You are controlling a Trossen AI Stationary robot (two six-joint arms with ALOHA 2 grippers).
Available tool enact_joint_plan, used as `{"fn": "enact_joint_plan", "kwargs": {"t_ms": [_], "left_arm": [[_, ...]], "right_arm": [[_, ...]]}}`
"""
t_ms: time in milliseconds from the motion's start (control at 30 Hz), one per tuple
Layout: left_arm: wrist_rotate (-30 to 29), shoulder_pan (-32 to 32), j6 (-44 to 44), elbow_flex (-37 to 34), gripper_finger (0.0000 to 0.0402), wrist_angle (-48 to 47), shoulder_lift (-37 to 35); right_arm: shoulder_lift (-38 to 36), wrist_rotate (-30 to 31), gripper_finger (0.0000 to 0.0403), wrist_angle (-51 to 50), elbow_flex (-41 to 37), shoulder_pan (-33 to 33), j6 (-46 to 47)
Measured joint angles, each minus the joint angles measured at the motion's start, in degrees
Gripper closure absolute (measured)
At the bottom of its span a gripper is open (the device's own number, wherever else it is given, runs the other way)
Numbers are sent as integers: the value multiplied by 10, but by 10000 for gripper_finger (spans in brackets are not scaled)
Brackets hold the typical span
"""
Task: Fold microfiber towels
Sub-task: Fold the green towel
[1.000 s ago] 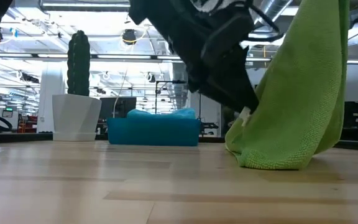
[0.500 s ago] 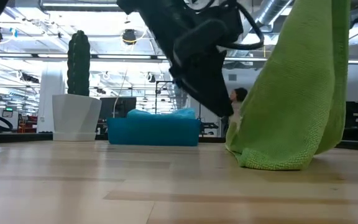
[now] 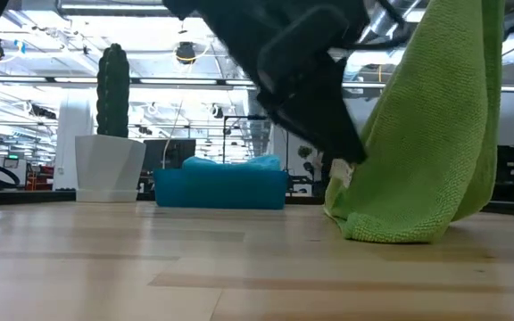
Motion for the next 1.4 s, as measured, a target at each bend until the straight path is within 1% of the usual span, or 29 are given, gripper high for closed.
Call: {"fn": "enact_joint_plan", "kwargs": {"t_ms": [67,133,200,300,367,400,533,633,867,933,967,1033,1167,1233,1267,1400], "left_arm": [[2,0,3,1,198,37,15],[5,1,4,0,198,34,18],[7,1,4,4,198,68,31],[1,1,4,0,198,50,37],[-7,4,4,3,198,67,45],[-11,4,5,2,198,61,45],[6,7,8,1,205,47,44],[13,7,4,1,236,39,42],[9,7,-15,1,355,42,38],[9,7,-26,1,385,44,37],[14,7,-35,5,393,36,37],[38,8,-61,24,396,-7,37],[68,3,-115,81,400,-152,19],[59,-2,-136,115,400,-245,1],[45,-5,-146,133,401,-291,-9],[6,-7,-172,194,401,-444,-51]], "right_arm": [[0,0,394,0,0,1,0],[0,0,394,0,0,3,0],[0,0,394,-2,0,3,0],[0,0,394,-1,0,4,0],[0,-1,394,-1,0,7,0],[0,-1,394,-1,0,7,0],[0,-1,394,-2,0,7,0],[0,-1,394,-5,0,6,0],[0,0,394,-5,0,6,0],[0,0,394,-6,0,6,0],[0,0,394,-6,0,6,0],[0,0,394,-6,0,6,4],[0,9,394,-5,0,0,-2],[-2,15,395,-5,0,-9,-20],[-5,17,395,-5,0,-16,-34],[-28,38,396,8,0,-60,-123]]}}
